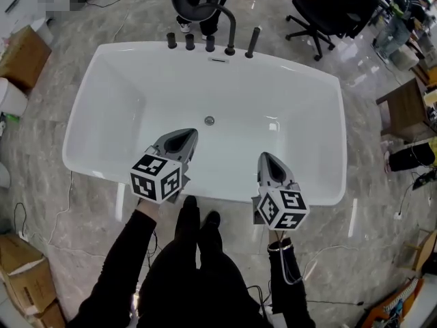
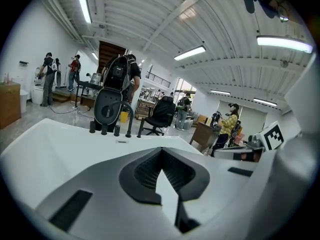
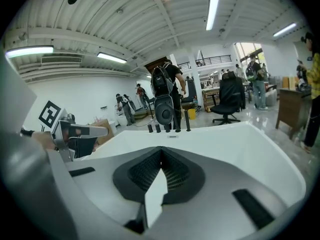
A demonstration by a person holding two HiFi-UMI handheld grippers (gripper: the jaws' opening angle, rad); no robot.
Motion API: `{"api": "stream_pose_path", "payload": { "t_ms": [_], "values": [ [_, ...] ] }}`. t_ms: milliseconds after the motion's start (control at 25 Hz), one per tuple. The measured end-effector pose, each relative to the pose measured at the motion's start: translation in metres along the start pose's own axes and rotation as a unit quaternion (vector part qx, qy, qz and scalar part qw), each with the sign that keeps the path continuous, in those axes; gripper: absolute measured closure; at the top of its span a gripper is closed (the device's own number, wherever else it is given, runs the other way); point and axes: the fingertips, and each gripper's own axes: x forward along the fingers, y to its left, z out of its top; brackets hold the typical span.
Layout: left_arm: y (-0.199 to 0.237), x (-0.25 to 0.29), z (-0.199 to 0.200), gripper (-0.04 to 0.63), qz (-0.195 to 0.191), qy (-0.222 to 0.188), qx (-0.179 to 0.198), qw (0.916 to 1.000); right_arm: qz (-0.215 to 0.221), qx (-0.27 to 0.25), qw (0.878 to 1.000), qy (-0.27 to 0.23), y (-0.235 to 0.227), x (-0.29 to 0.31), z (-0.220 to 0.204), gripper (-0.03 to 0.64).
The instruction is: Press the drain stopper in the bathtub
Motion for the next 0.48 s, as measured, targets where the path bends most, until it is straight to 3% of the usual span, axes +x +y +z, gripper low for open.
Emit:
{"api": "stream_pose_path", "payload": {
  "t_ms": [480],
  "values": [
    [0.069,0.051,0.016,0.597,-0.03,0.023,0.0,0.9993,-0.025,0.006,0.999,0.032,0.007,0.077,0.003,0.615]
  ]
}}
